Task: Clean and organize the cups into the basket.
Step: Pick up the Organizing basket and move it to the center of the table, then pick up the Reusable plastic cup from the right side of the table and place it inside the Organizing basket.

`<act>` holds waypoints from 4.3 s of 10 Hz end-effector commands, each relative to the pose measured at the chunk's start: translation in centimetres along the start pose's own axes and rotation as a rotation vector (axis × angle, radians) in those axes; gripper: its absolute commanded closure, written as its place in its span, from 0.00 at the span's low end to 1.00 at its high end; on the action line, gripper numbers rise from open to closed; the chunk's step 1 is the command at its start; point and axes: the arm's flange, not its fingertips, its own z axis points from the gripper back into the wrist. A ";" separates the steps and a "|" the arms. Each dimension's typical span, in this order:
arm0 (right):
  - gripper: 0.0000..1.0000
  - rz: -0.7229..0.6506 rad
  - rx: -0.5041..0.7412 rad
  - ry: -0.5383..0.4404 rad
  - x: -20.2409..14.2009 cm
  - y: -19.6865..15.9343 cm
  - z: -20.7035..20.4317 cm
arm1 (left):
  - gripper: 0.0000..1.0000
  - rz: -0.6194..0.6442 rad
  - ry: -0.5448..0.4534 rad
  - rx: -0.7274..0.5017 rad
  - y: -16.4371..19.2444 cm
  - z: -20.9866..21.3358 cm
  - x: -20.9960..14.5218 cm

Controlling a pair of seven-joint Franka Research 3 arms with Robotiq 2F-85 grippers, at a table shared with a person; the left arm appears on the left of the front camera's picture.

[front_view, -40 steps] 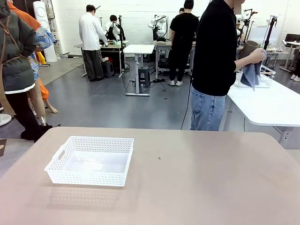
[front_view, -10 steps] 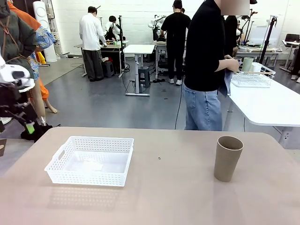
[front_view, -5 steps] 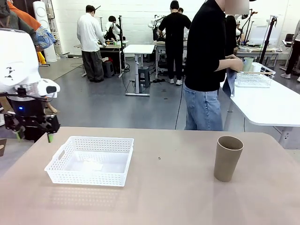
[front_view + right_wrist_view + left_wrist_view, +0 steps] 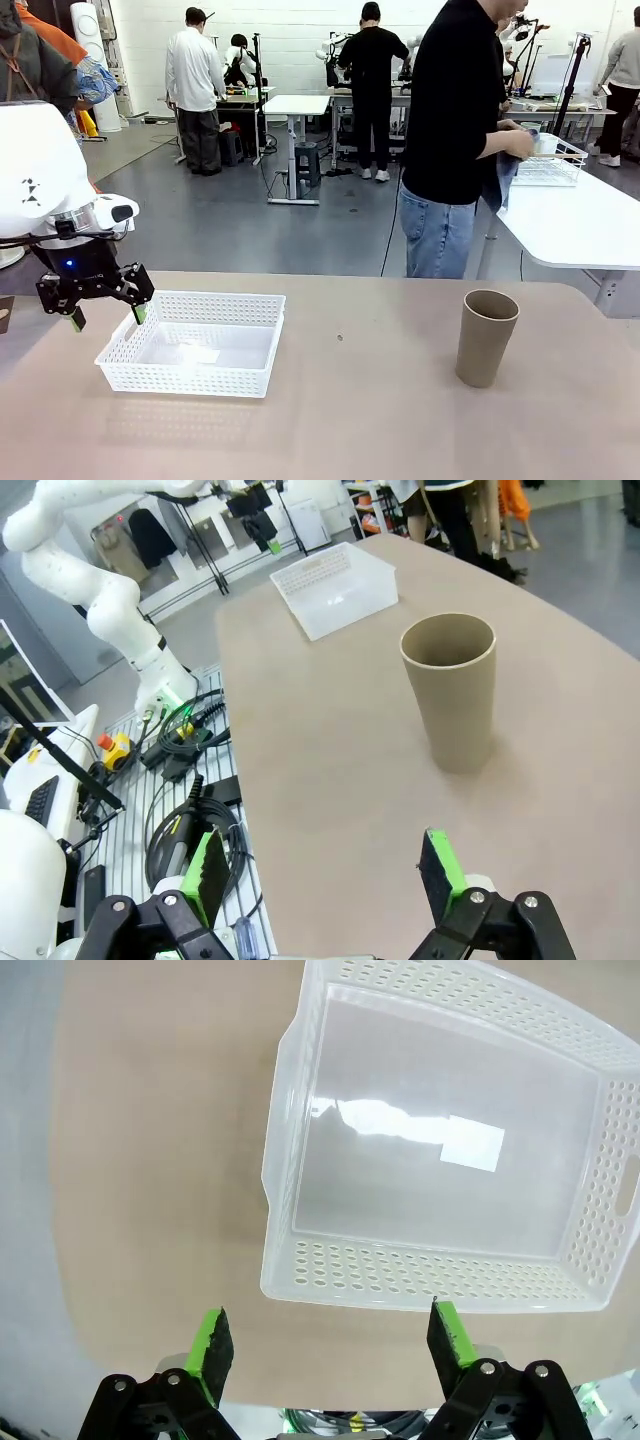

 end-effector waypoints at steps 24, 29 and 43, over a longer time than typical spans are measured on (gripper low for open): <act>0.00 0.192 0.033 0.062 -2.4 -12.9 -13.1 | 0.00 -0.107 -0.055 0.190 -2.5 -3.3 -2.7; 0.00 0.258 0.064 0.067 -2.2 -13.3 -12.6 | 0.00 -0.154 -0.035 0.195 -2.9 -3.7 -2.3; 0.00 0.465 0.192 -0.029 -2.5 -13.6 -15.5 | 0.00 -0.160 0.002 -0.031 2.6 -4.3 0.0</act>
